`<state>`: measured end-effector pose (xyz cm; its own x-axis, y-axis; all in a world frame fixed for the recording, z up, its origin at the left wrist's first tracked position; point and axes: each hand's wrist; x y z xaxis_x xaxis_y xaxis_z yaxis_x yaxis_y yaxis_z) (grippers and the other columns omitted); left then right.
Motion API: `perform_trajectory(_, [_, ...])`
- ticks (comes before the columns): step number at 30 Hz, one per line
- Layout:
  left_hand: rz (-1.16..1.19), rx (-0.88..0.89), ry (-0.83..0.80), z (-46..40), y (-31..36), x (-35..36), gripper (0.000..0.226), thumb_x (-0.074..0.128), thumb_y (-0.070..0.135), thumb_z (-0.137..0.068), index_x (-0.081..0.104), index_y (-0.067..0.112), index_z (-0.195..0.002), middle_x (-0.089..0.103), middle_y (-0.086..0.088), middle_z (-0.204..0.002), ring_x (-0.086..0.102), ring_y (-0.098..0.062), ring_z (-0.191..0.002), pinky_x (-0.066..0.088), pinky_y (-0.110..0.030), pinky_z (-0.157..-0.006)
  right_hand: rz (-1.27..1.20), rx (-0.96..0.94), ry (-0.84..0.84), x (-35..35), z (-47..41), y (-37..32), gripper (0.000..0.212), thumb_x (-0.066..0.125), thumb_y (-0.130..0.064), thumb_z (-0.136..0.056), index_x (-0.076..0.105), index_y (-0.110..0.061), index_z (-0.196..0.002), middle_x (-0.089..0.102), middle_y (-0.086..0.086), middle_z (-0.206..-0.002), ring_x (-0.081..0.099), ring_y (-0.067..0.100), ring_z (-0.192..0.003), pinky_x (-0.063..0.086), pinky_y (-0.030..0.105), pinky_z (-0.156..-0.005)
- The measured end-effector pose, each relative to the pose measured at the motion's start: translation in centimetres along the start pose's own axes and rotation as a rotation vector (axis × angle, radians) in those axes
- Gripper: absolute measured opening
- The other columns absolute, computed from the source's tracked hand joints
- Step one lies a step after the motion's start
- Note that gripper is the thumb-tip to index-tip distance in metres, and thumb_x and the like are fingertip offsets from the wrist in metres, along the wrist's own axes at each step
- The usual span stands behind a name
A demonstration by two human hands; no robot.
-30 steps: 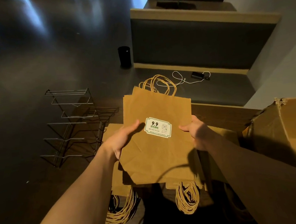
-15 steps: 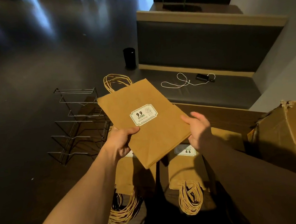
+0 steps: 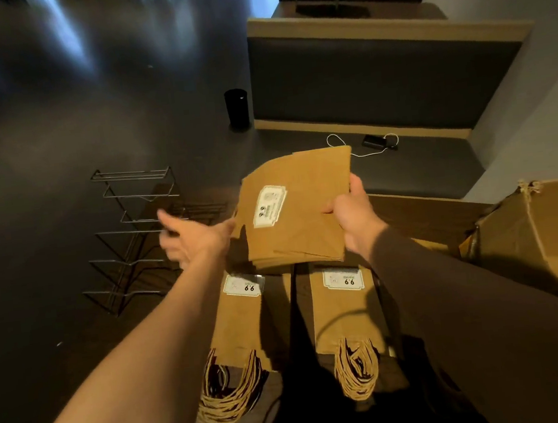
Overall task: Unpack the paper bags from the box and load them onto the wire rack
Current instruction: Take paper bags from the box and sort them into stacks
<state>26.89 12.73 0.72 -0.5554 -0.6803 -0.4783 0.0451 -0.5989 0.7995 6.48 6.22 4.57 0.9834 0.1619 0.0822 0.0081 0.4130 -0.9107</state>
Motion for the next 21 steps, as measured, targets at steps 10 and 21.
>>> perform_trajectory(10, [-0.581,0.279,-1.195,-1.9,5.5,-4.1,0.100,0.093,0.058,-0.041,0.062,0.015,-0.126,0.072,-0.005,-0.118,0.069,-0.025,-0.108,0.048,-0.046,-0.104,0.485,0.124,-0.483,-2.5,-1.7,-3.1,0.066,0.057,0.009,-0.085,0.055,-0.043,-0.126,0.064,0.004,-0.124,0.063,0.028,-0.107,0.054,0.041,-0.084])
perform_trajectory(21, [0.162,0.010,-0.688,-3.5,-1.2,-3.2,0.033,0.063,0.005,-0.094,0.061,0.011,-0.126,0.073,-0.013,-0.111,0.071,-0.027,-0.090,0.057,-0.040,-0.075,0.089,0.403,-0.215,-1.7,-1.4,4.3,0.072,0.059,-0.061,-0.086,0.038,-0.026,-0.146,0.048,0.011,-0.144,0.051,0.037,-0.127,0.043,0.055,-0.102])
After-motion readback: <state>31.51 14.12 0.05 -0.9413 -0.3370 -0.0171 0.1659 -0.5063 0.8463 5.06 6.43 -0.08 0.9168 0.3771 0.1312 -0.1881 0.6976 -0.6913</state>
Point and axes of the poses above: each hand's wrist, its own z-axis away from the middle knuckle, its own x-axis out of the palm, y = z × x
